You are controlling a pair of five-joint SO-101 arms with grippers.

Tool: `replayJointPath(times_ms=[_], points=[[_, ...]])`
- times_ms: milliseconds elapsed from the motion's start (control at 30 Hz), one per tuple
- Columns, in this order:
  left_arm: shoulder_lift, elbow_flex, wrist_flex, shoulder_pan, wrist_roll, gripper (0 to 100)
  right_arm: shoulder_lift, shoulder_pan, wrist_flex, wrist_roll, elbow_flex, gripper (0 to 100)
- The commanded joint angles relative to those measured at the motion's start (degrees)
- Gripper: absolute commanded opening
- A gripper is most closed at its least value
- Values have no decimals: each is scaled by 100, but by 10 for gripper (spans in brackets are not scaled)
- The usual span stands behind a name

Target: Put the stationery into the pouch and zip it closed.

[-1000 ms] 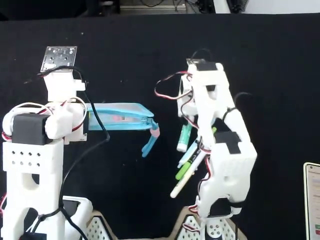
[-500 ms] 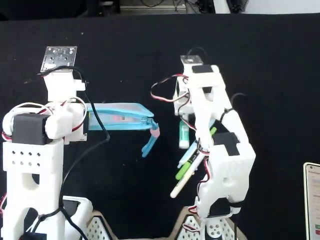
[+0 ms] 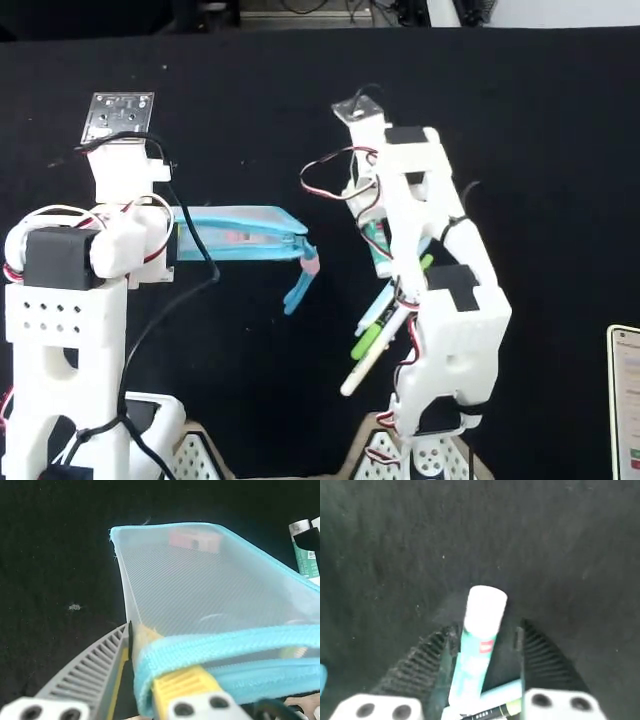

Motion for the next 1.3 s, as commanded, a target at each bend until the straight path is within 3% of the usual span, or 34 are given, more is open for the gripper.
replayJointPath(times_ms=[0,200,300,633,900,1000,1267], points=[[-88,-119,-18,40,-26,30,295,-62,-114,18,-224,191],[-88,-119,-18,40,-26,30,936,-62,132,-818,-1077,176],[-88,-119,-18,40,-26,30,1033,-53,519,-914,-1481,12],[-88,-119,-9,40,-26,30,497,-70,2101,-870,-2413,10],[-88,-119,9,40,-26,30,-1147,-35,2470,-853,-1798,12],[-88,-110,18,40,-26,30,-1385,545,2075,-589,-1156,12],[-97,-31,-26,40,-26,30,-1473,3033,1732,844,-769,11]])
